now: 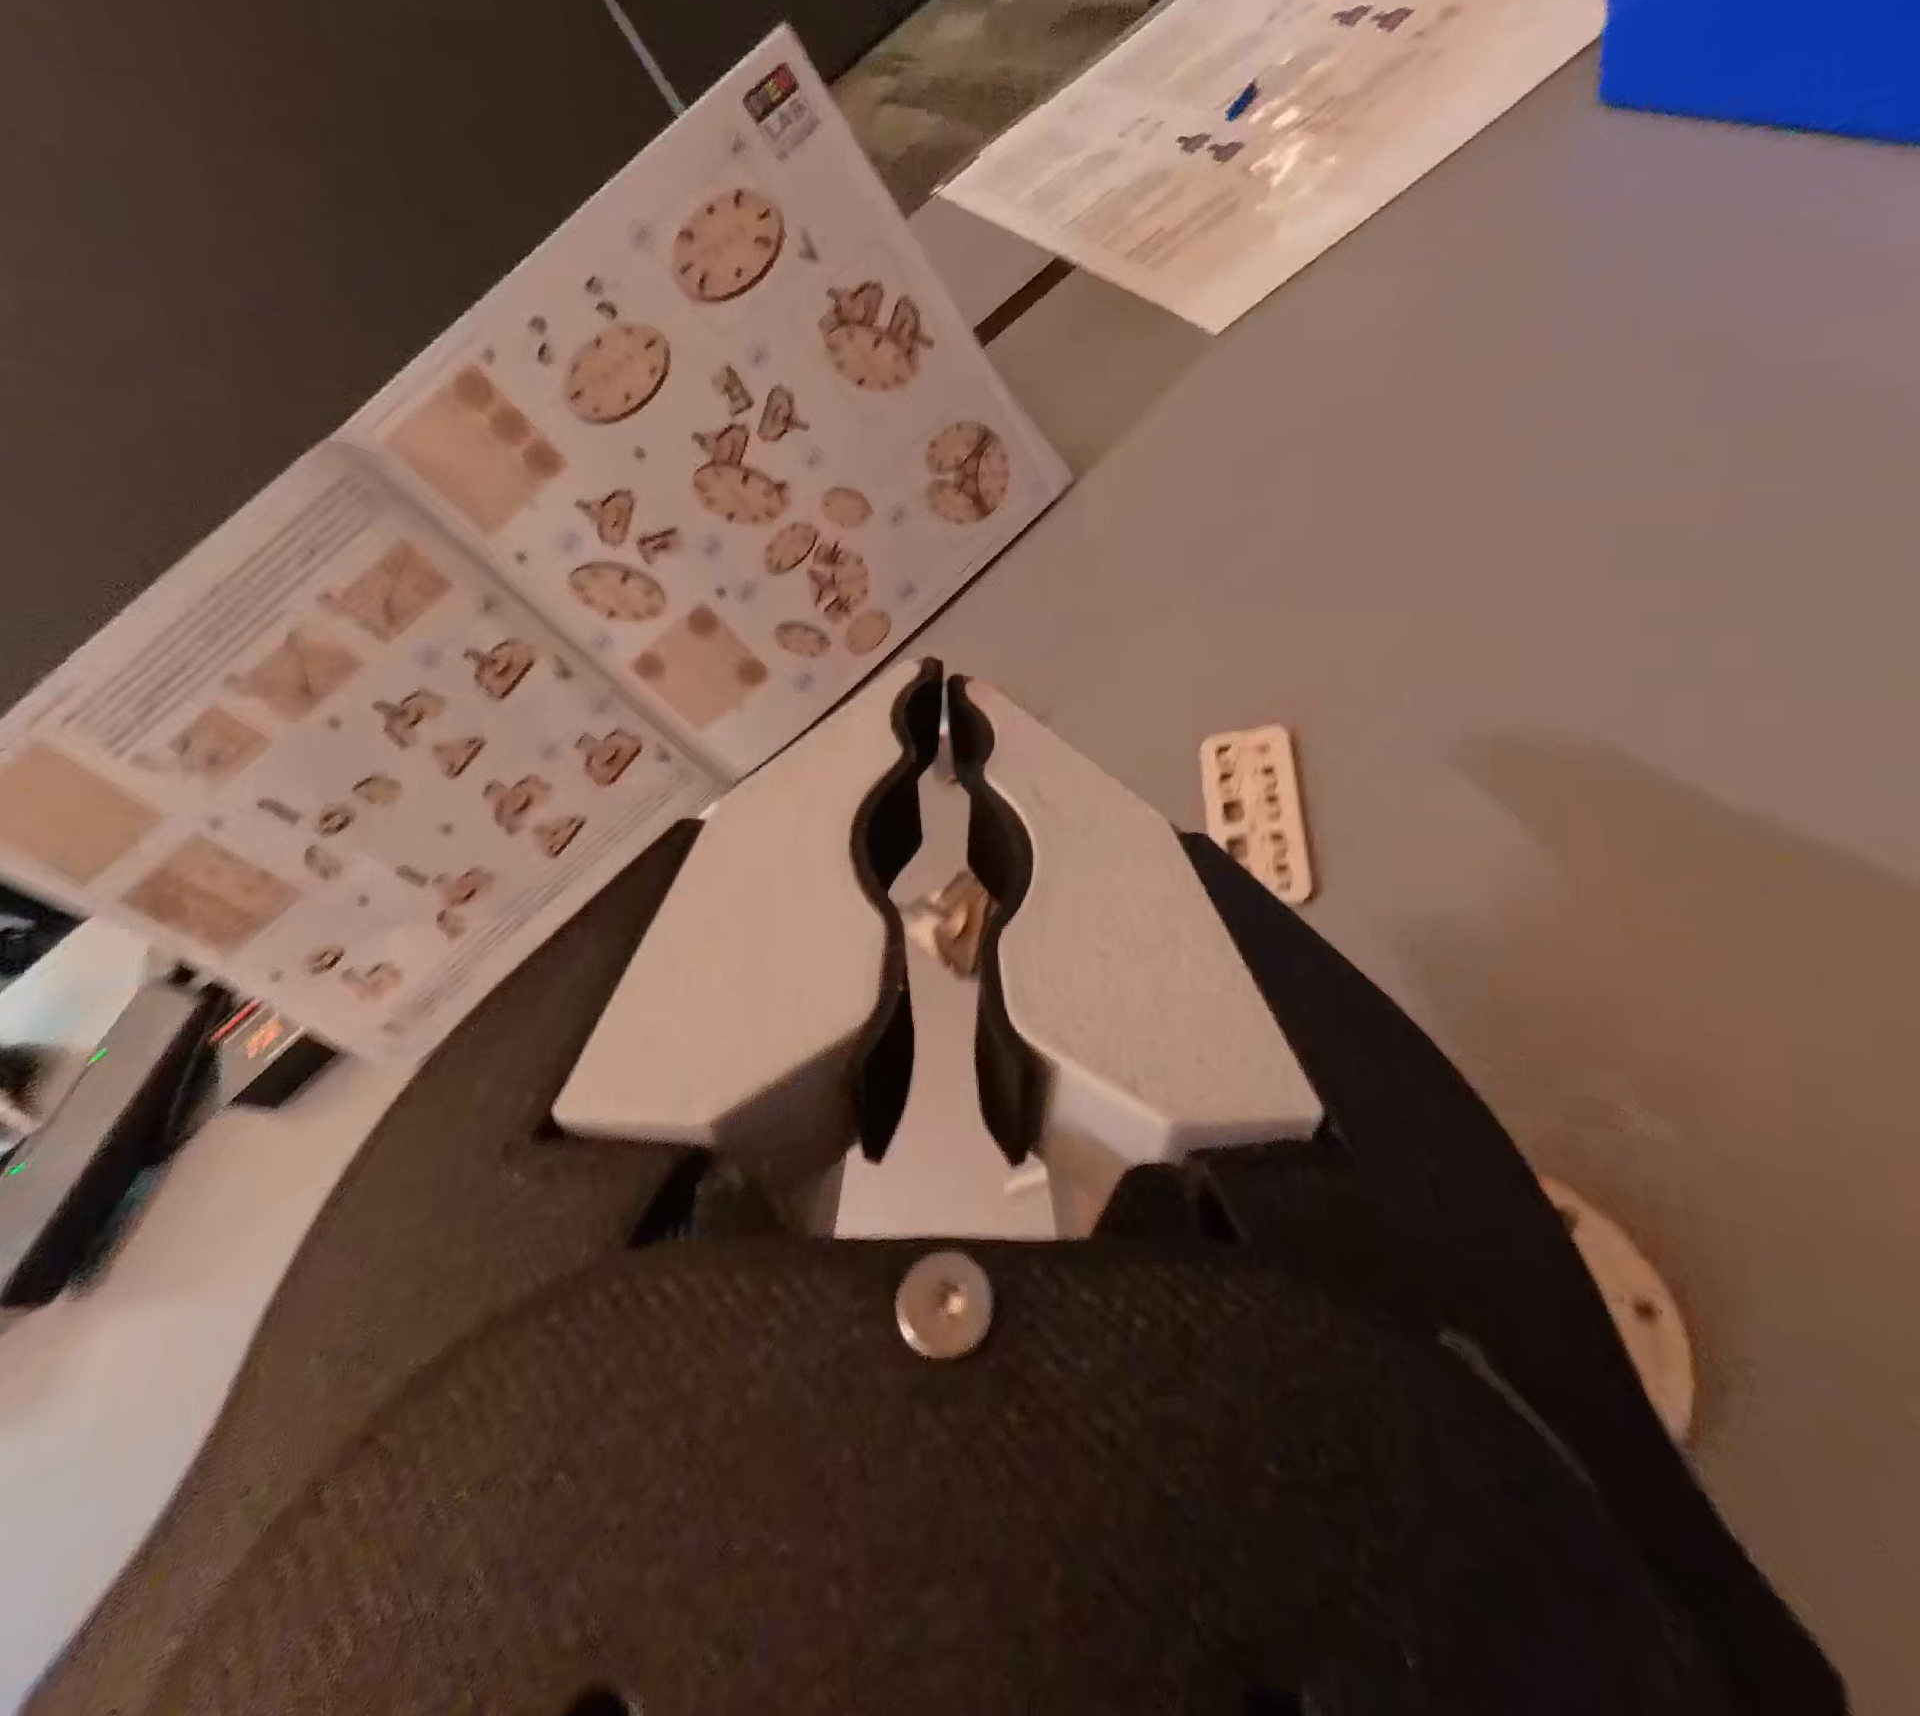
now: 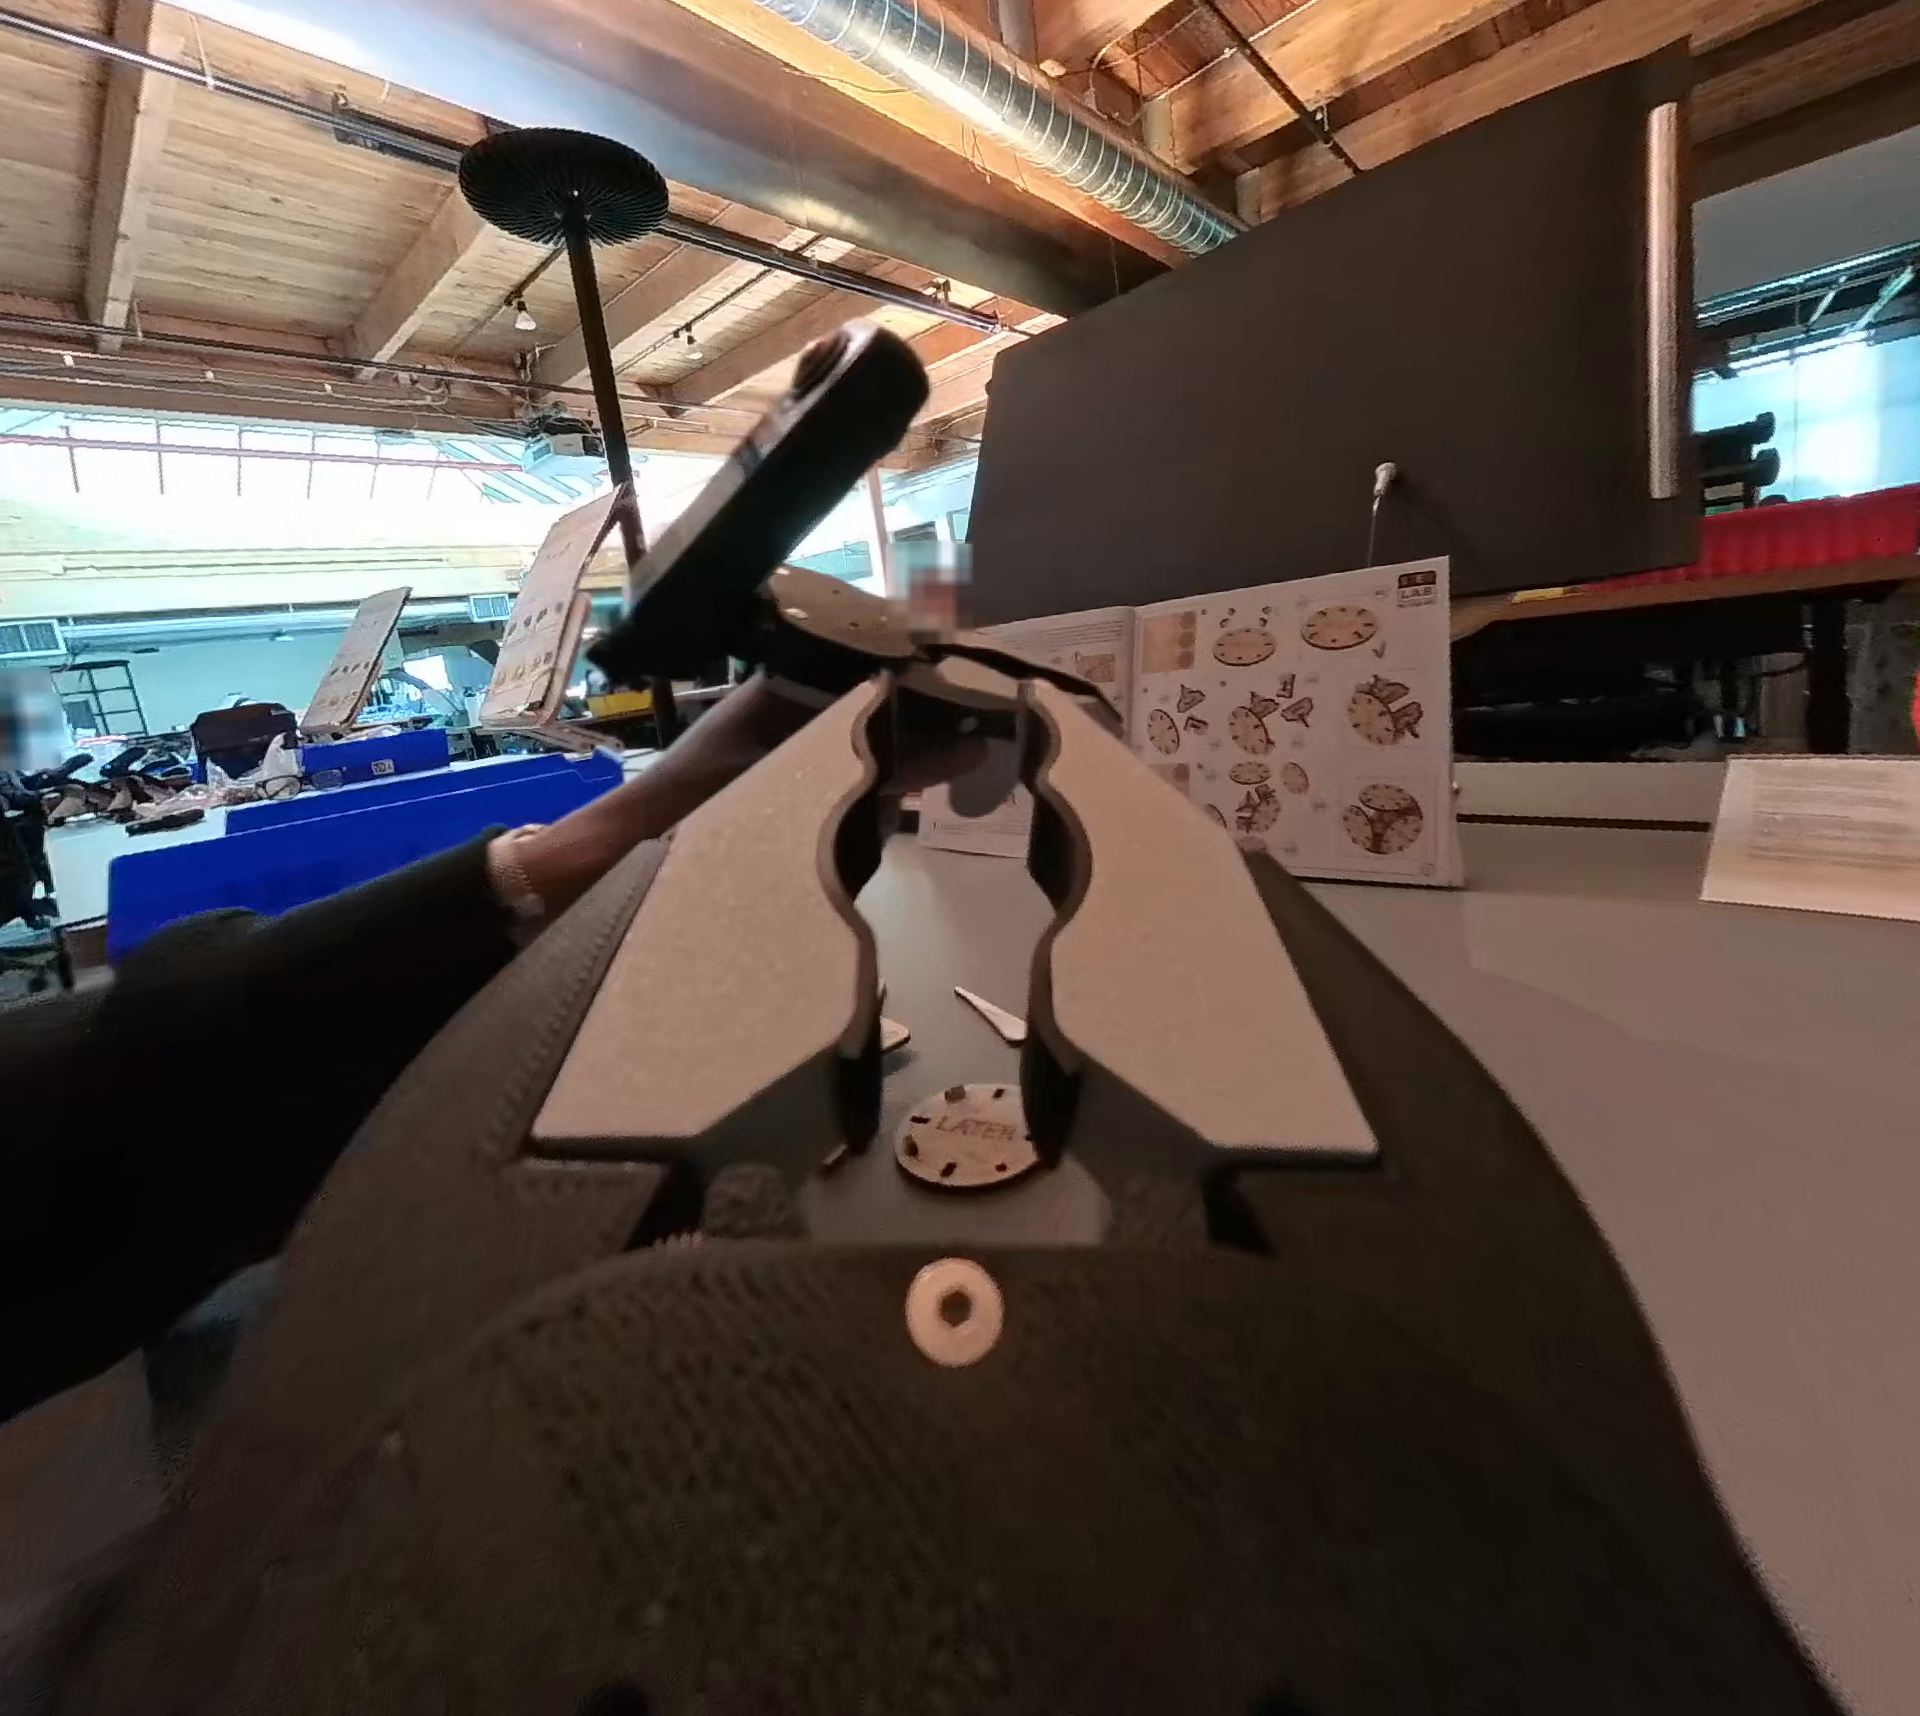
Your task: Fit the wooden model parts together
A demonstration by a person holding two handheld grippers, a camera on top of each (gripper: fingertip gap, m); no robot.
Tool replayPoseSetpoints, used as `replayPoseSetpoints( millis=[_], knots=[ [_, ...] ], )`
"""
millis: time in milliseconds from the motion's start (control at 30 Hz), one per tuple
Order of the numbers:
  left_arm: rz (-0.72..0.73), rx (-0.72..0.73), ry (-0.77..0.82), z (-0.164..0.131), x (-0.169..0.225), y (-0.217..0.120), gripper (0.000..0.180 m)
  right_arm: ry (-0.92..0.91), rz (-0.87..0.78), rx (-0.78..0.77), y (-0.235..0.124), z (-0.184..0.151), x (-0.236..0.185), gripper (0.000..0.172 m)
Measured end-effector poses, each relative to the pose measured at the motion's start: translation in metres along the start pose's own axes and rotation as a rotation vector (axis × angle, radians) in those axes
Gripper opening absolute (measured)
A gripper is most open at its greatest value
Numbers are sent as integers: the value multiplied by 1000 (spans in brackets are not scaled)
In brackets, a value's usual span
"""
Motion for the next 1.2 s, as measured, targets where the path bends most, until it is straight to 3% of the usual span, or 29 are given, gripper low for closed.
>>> replayPoseSetpoints(
  millis=[167, 500, 800, 1200],
  knots=[
    [-67, -29, -90, -5, 21, 30, 10, 34, -11, 12, -1, 3, 5, 30],
    [-40, -8, -56, -15, 26, 27, 16, 50, -7, 2, 4, -1, 2, 39],
    [-62, -27, -15, -19, 35, 31, 60, 27, -4, 25, 2, 2, -1, 38],
    [-32, -53, 24, -25, 40, 38, 77, 64, -30, 47, 1, 5, 7, 41]
  ],
)
Point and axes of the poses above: each gripper's, where its closed fingertips meet, y out along the fingers, z out of its top, x = y × z across the jaws, the point moved 2 cm from there along -y, back along the fingers, and after that the axes turned 10 degrees about y, right-handed, at the moved point
